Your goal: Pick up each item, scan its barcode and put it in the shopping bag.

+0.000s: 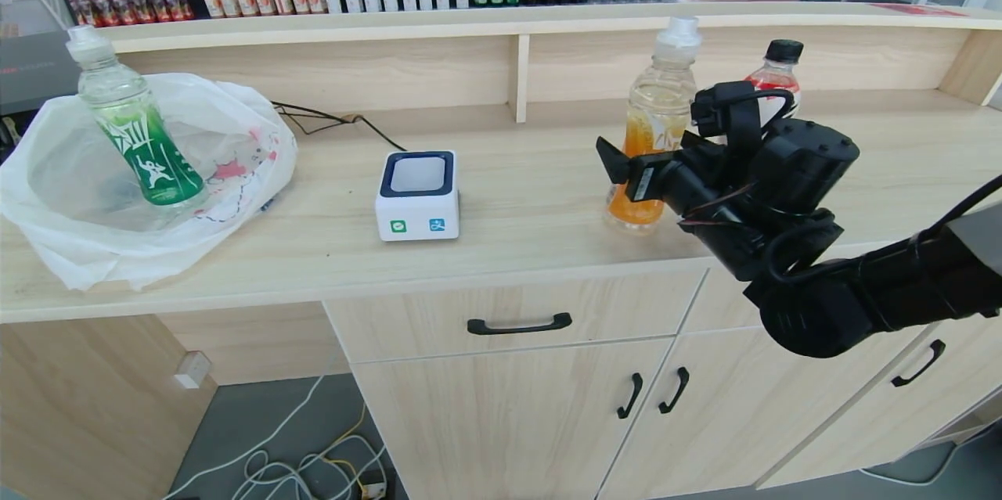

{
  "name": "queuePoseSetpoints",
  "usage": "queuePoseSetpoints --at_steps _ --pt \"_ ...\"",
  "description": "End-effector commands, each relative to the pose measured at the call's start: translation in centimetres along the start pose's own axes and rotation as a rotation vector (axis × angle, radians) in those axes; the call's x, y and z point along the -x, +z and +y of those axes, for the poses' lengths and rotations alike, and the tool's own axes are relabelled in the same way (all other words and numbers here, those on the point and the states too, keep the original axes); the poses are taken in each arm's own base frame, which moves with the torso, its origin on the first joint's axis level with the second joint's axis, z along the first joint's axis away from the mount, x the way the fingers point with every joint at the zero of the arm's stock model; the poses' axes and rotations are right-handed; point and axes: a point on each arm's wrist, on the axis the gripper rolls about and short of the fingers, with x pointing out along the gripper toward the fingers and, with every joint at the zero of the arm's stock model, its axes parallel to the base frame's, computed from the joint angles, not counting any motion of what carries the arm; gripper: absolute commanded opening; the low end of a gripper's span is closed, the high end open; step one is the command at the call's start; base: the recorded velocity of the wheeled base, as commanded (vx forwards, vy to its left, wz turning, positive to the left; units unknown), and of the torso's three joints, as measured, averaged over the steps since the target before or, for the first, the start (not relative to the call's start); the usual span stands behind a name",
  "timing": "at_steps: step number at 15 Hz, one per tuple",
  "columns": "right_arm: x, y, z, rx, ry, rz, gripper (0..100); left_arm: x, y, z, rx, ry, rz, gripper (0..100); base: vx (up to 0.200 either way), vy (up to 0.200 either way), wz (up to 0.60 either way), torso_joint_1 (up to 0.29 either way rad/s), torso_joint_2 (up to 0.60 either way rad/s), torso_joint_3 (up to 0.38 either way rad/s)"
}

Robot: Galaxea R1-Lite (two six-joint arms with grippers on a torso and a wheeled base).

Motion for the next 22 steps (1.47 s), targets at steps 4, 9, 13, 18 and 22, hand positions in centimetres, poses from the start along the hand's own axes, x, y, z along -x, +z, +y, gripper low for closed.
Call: queuePoseSetpoints --at_steps 4,9,13,18,22 --pt "-0.5 -0.5 -0.2 0.004 -0.006 0.005 100 0.0 0.0 0.0 0.002 -0.001 0.000 100 0.000 0.000 0.00 0.000 0.00 0.000" --pt "-0.4 -0.3 -0.4 0.004 -0.016 -0.002 0 0.0 0.0 0.0 0.002 -0.001 0.000 100 0.000 0.000 0.00 0.000 0.00 0.000" --pt "-0.3 0.4 -0.6 0.003 -0.012 -0.016 0 0.0 0.0 0.0 0.002 -0.001 0.000 100 0.000 0.000 0.00 0.000 0.00 0.000" --pt "0.2 1.9 -0.5 -0.003 -0.006 -0.048 0 0.0 0.0 0.0 0.003 0.001 0.000 100 0.000 0.000 0.00 0.000 0.00 0.000" --pt "0.9 3.6 -0.5 0.013 0.022 -0.086 0 0.0 0.0 0.0 0.002 -0.001 0.000 100 0.000 0.000 0.00 0.000 0.00 0.000"
